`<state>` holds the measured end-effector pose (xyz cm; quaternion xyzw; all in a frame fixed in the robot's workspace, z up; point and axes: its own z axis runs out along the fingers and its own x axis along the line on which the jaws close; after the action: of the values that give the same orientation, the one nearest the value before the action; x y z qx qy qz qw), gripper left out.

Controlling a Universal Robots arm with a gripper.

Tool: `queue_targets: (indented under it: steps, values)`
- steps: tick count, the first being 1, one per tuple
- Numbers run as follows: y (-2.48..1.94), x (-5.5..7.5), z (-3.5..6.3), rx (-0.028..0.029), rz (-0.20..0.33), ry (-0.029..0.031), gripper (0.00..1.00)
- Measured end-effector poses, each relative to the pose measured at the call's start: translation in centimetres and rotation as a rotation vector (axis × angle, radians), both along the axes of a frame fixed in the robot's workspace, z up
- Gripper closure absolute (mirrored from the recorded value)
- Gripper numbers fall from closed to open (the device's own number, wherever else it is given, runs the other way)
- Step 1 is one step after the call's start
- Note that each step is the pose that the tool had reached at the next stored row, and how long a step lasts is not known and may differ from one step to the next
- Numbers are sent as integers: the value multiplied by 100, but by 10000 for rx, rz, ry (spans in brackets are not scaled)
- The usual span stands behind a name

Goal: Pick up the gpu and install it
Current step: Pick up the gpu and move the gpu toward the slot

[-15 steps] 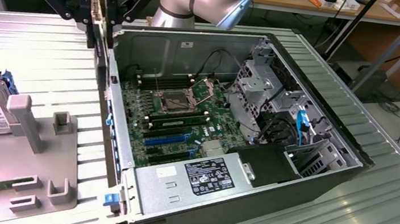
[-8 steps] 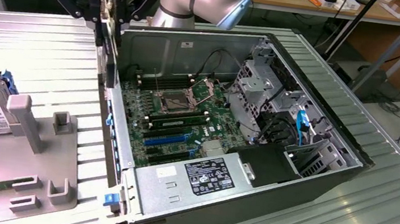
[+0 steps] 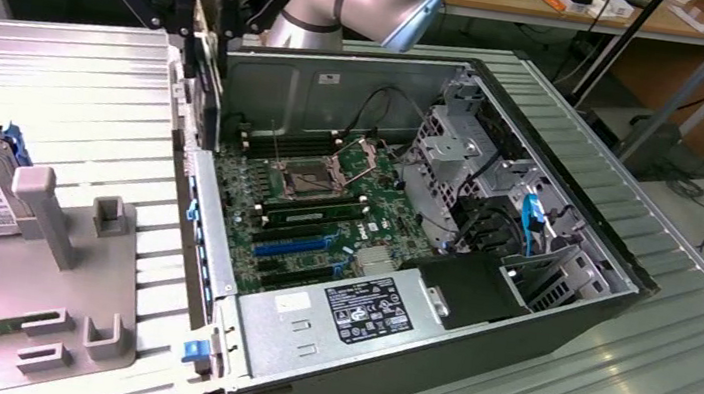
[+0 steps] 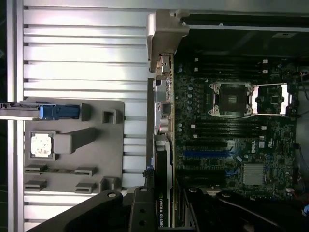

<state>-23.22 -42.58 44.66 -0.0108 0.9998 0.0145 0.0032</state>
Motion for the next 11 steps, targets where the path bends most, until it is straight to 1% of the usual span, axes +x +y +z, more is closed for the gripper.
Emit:
queue_targets:
  steps: [4, 7, 9, 11]
  values:
    - [15, 43, 0, -1, 8, 1, 73]
    - [35, 67, 0, -1, 15, 0, 73]
    - [46, 98, 0, 0, 19, 0, 73]
    - [56, 170, 0, -1, 26, 1, 73]
